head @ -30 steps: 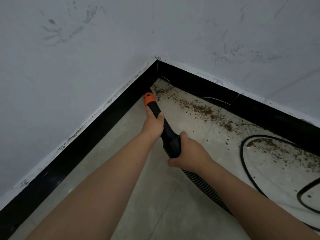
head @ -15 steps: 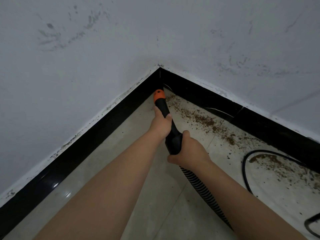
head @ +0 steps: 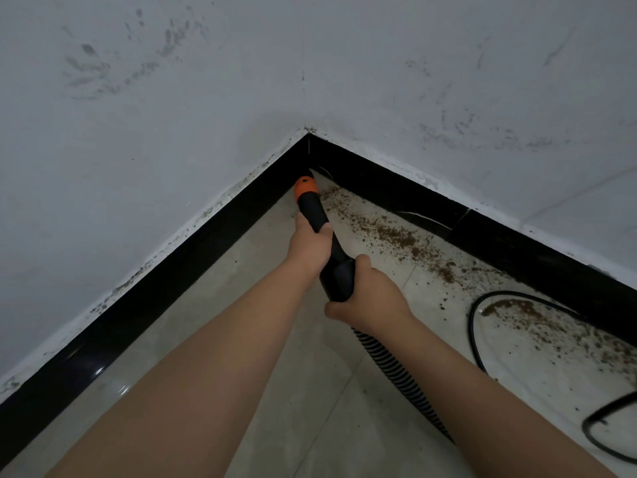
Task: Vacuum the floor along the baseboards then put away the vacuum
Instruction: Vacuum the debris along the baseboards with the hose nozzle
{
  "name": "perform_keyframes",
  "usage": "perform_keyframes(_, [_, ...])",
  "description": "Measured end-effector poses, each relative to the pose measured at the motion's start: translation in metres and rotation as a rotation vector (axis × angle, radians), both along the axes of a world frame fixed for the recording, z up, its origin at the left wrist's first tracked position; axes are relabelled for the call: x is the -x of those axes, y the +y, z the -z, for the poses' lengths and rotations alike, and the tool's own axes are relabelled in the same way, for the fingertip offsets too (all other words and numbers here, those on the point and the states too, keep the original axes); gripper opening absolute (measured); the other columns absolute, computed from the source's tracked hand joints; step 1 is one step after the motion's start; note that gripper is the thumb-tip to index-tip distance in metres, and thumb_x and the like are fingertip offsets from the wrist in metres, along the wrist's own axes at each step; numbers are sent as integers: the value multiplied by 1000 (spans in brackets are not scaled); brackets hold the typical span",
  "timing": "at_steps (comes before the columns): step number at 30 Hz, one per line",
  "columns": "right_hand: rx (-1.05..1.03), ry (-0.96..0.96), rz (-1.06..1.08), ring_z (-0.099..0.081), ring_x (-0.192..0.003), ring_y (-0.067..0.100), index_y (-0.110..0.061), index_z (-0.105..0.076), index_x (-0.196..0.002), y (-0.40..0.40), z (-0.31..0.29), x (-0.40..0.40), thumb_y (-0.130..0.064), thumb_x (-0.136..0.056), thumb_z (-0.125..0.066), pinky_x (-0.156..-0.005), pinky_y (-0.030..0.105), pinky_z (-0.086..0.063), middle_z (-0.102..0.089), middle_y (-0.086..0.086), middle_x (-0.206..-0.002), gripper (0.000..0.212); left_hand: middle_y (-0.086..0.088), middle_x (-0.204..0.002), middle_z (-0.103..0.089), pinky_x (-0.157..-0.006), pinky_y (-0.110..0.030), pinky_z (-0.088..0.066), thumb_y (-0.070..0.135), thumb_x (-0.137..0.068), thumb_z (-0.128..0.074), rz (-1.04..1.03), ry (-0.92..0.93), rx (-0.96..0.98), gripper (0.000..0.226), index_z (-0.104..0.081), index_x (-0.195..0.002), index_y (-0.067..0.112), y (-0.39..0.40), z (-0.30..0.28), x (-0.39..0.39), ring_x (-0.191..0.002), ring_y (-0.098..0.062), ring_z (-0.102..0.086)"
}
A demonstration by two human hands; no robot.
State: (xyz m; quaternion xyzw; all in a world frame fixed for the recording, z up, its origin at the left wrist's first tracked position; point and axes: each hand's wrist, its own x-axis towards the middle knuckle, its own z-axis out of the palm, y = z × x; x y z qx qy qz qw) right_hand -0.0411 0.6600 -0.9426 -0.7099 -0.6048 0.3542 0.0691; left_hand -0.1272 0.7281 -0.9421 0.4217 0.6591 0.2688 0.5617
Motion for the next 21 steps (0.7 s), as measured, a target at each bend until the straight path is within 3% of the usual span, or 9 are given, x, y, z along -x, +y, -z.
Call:
perform_keyframes(3, [-18, 24, -37, -52, -73, 16, -19, -29, -99, -21, -5, -2, -32, -73, -71, -51, 25, -41, -45, -2, -87, 51, -9, -134, -45, -96, -37, -44, 19, -97, -44, -77, -93, -12, 56, -19, -146, 17, -22, -4, 7, -110, -26, -50])
perform_keyframes(7, [0, 114, -122, -54, -72, 10, -19, -34, -99, -53, -21, -7, -29, -71, -73, -55, 25, -45, -48, -6, -85, 49, -2, -99, -52, -91, -40, -48, 19, -91, -49, -237, -188, 30, 50, -29, -137, 17, -57, -14, 17, -89, -21, -53])
perform_keyframes(8, [3, 110, -166, -53, -71, 9, -19, -35, -99, -59, -25, -9, -29, -71, -73, -55, 24, -45, -49, -7, -84, 49, -3, -99, -51, -92, -41, -48, 20, -90, -50, -280, -195, 40, 51, -29, -137, 16, -66, -17, 19, -89, -21, -53])
perform_keyframes(15, [113, 35, -367, -57, -78, 15, -19, -38, -100, -89, -41, -24, -29, -67, -77, -66, 31, -50, -55, -2, -87, 52, -10, -124, -52, -97, -42, -48, 19, -88, -56, -424, -161, 118, 68, -19, -144, 15, -125, -26, 26, -105, -26, -56])
perform_keyframes(21, [153, 57, -462, -53, -70, 7, -15, -42, -100, -101, -49, -24, -23, -68, -77, -58, 23, -44, -53, -4, -82, 48, -11, -140, -41, -97, -32, -39, 21, -93, -48, -500, -77, 146, 74, -1, -149, 15, -153, -26, 19, -119, -27, -49])
